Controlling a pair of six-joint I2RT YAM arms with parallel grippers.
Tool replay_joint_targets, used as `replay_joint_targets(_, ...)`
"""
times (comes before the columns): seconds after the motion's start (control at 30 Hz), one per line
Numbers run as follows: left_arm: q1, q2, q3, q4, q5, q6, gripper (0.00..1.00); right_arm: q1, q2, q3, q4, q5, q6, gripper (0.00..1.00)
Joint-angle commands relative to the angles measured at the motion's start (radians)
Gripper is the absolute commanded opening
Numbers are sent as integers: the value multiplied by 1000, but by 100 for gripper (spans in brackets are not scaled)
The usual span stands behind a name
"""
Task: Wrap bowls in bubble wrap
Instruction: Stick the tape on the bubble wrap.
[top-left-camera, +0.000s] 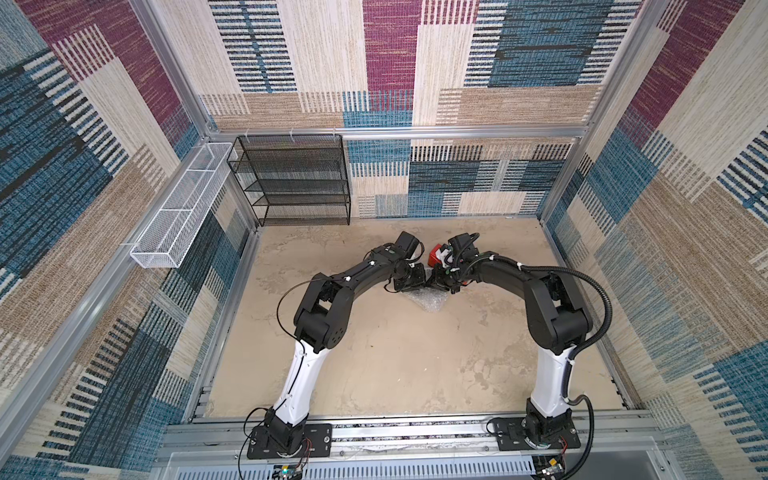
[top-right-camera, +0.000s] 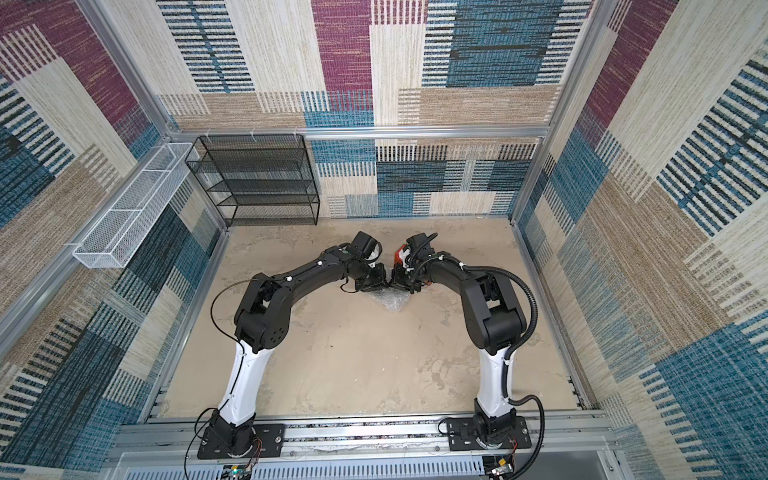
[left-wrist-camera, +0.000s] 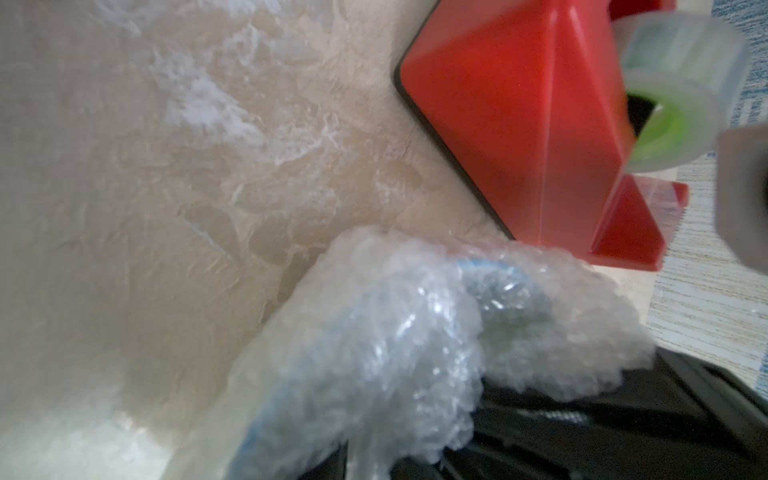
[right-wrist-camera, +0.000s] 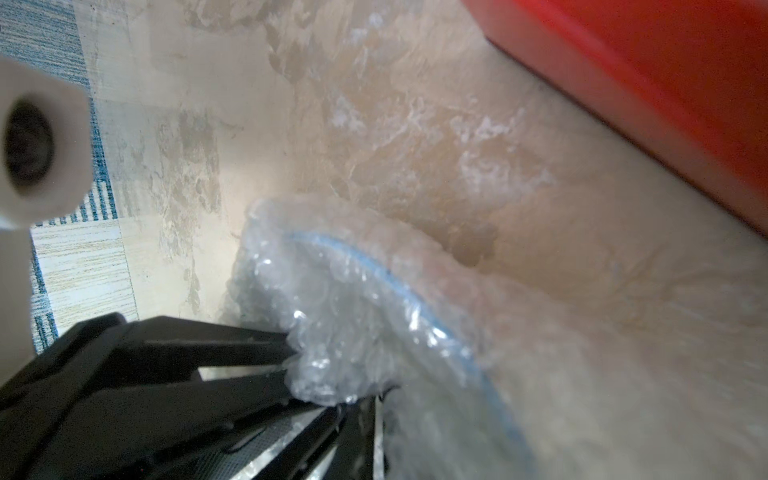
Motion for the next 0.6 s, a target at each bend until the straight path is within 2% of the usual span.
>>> replay_joint_targets(0.0,-1,-29,1,23,38,16,22,1,10,-1,-18,52,-13,10)
replay_joint_targets(0.17,-1,-62,-40,76,47,16,25,0,18,-11,-2,41,-15,9)
replay_joint_targets(0.57,15,-74,-30,19,-7,33,24,1,16,0,0,44,-18,9)
